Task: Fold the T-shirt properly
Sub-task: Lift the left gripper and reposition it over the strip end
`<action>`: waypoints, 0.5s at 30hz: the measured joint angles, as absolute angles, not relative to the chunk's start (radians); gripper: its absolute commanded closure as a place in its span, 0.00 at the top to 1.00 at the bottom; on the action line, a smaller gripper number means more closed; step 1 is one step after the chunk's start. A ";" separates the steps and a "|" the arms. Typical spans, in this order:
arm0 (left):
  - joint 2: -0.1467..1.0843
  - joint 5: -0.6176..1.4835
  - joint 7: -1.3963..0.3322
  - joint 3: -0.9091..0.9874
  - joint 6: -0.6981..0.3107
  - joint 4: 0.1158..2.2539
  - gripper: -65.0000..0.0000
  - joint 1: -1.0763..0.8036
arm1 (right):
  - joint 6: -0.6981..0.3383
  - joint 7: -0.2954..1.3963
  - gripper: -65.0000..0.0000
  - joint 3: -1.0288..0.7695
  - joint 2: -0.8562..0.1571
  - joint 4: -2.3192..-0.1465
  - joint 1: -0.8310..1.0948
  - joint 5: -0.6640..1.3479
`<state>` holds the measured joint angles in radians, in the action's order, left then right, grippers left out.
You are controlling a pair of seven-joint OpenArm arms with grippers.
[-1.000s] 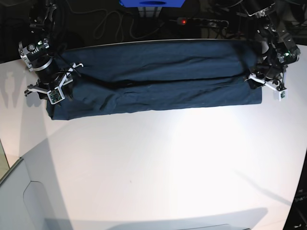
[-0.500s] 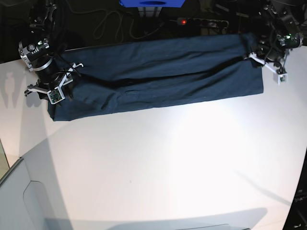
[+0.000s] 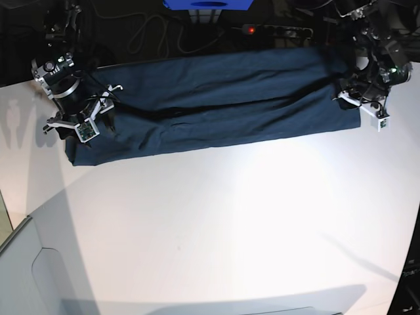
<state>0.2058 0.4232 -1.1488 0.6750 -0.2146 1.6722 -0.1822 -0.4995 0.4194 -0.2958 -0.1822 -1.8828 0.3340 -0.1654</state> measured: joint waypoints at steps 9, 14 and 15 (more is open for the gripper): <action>0.208 0.423 -1.002 0.670 -0.211 1.575 0.32 -0.107 | -0.499 0.418 0.55 -0.303 -0.183 -1.753 0.258 -0.165; 0.208 0.424 -0.997 0.670 -0.211 1.493 0.32 -0.066 | -0.500 0.426 0.55 -0.303 -0.192 -1.757 0.250 -0.173; 0.208 0.425 -0.998 0.670 -0.211 1.484 0.32 -0.055 | -0.500 0.426 0.55 -0.305 -0.194 -1.768 0.252 -0.173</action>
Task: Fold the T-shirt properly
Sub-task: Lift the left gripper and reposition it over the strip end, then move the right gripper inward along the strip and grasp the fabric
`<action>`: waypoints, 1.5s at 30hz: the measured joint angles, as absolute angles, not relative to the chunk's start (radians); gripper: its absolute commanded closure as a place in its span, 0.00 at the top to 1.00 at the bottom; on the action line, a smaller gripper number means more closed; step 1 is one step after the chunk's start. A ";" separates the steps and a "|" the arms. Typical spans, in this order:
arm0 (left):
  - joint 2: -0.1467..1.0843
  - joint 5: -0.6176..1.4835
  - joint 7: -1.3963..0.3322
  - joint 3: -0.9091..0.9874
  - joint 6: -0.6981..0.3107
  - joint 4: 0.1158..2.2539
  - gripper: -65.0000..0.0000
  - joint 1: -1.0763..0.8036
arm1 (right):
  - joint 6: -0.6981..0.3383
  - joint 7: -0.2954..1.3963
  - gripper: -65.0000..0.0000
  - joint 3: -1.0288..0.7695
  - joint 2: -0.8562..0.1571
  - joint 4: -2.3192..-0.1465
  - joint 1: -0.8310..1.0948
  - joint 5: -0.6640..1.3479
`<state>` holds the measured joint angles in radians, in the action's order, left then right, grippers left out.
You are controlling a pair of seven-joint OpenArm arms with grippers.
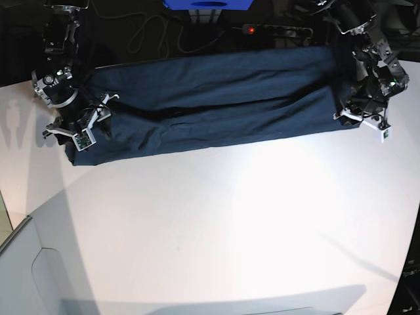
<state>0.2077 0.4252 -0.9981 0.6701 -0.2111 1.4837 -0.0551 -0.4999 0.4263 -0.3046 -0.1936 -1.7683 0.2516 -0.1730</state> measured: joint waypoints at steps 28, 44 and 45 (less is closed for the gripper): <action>0.223 0.246 -0.808 0.511 -0.209 1.359 0.32 0.102 | -0.681 0.545 0.55 -0.236 -0.154 -1.843 0.199 -0.165; 0.184 0.245 -0.989 0.685 -0.214 1.709 0.32 0.067 | -0.680 0.680 0.54 -0.086 -0.159 -1.612 -0.002 -0.165; 0.184 0.247 -0.986 0.686 -0.214 1.713 0.32 0.060 | -0.681 0.682 0.54 -0.070 -0.157 -1.611 -0.002 -0.165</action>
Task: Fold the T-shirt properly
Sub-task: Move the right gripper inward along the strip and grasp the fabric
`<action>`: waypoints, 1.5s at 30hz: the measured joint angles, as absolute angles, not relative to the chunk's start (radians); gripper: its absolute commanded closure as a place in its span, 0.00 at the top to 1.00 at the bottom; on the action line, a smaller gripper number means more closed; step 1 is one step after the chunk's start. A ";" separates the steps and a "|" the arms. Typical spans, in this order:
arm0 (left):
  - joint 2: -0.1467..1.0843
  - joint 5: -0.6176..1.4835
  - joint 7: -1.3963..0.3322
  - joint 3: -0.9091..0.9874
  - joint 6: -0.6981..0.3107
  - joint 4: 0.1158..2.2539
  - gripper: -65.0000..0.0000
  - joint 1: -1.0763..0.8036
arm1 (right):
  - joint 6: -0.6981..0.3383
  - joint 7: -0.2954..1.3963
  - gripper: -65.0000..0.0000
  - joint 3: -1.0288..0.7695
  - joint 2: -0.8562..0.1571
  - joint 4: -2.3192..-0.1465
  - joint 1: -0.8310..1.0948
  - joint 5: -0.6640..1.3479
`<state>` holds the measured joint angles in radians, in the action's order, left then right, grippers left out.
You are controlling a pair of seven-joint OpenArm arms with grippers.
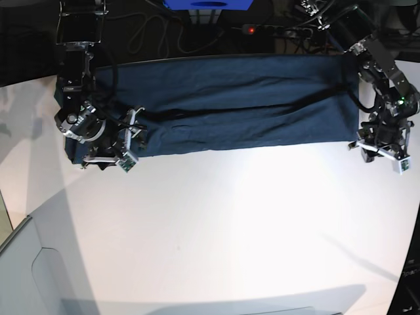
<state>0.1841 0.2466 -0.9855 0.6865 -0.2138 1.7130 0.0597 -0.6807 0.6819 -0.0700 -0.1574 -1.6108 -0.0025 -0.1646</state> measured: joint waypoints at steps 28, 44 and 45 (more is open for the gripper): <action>0.186 0.246 -0.988 0.687 -0.214 1.710 0.32 0.030 | -0.681 0.678 0.00 -0.030 -0.161 -1.819 0.131 -0.171; 0.191 0.249 -0.988 0.686 -0.214 1.709 0.32 0.036 | -0.681 0.673 0.00 -0.030 -0.216 -1.999 0.416 -0.164; 0.192 0.249 -0.988 0.686 -0.214 1.709 0.32 0.036 | -0.680 0.666 0.00 -0.030 -0.228 -1.999 0.418 -0.162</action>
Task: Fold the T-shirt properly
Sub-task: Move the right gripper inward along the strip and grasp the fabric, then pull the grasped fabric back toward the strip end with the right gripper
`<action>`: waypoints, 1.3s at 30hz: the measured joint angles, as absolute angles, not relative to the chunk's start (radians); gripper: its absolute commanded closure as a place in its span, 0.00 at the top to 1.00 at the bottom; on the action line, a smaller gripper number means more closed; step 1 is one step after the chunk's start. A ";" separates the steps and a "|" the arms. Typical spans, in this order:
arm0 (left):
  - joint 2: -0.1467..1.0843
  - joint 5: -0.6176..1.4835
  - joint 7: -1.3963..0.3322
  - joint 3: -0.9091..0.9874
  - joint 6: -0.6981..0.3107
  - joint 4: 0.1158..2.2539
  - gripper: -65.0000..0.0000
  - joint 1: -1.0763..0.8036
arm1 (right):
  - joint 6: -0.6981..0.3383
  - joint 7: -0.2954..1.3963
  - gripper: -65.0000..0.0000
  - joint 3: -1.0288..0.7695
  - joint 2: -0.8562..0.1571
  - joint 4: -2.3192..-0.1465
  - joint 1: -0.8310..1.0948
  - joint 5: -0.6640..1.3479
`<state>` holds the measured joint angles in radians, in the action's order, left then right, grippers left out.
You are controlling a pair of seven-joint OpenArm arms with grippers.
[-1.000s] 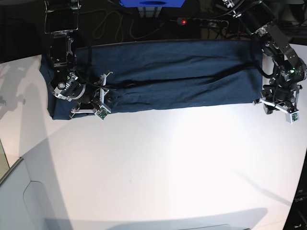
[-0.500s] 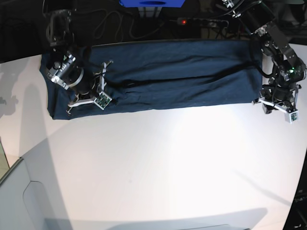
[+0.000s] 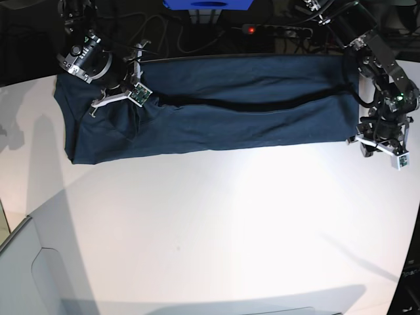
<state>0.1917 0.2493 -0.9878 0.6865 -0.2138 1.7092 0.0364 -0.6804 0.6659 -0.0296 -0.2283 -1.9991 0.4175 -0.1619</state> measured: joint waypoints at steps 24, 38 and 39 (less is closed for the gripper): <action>0.200 0.250 -0.989 0.683 -0.214 1.709 0.32 0.038 | -0.681 0.673 0.44 -0.063 -0.249 -2.066 0.464 -0.155; 0.216 0.250 -0.962 0.685 -0.214 1.708 0.32 0.030 | -0.682 0.676 0.46 -0.234 -0.182 -1.954 0.197 -0.161; 0.216 0.249 -0.961 0.685 -0.214 1.708 0.32 0.028 | -0.682 0.675 0.46 -0.234 -0.182 -1.925 0.180 -0.160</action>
